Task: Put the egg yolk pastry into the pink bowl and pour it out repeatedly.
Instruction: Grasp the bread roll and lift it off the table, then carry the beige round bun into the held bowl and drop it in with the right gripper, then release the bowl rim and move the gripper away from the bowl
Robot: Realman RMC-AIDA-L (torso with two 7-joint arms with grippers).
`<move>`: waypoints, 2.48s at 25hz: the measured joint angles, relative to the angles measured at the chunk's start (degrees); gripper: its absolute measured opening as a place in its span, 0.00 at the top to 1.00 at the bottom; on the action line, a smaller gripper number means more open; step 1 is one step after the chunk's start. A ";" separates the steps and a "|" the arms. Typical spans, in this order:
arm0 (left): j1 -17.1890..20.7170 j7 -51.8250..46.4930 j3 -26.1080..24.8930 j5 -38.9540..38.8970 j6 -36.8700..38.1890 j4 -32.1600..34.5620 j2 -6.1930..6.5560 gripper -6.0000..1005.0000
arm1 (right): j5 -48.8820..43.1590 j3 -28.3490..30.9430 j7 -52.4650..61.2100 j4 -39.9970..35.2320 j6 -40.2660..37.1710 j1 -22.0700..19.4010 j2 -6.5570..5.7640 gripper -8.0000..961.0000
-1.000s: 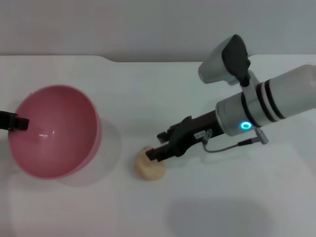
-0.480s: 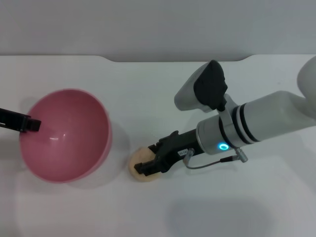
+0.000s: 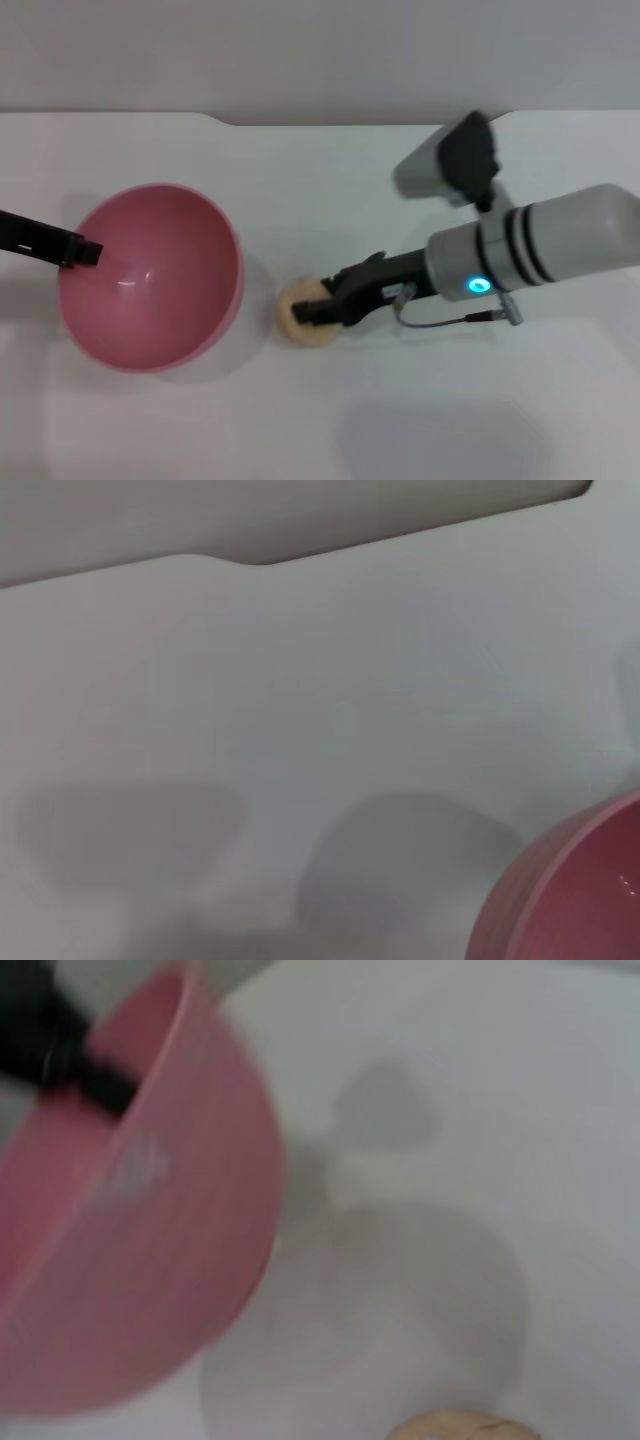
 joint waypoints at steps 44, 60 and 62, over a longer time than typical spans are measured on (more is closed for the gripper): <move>-21.60 -5.98 30.70 0.15 -9.76 -19.94 -0.90 0.99 | -19.32 23.74 2.61 -31.39 -32.03 -8.98 -0.21 0.49; -21.51 -10.03 41.18 -0.09 -18.91 -22.81 -1.23 0.97 | -17.08 47.82 3.07 -31.78 -33.51 -15.96 0.04 0.50; -21.52 -10.13 40.89 0.10 -19.16 -22.63 -1.17 0.94 | -17.08 48.27 2.94 -31.61 -33.52 -16.03 0.05 0.50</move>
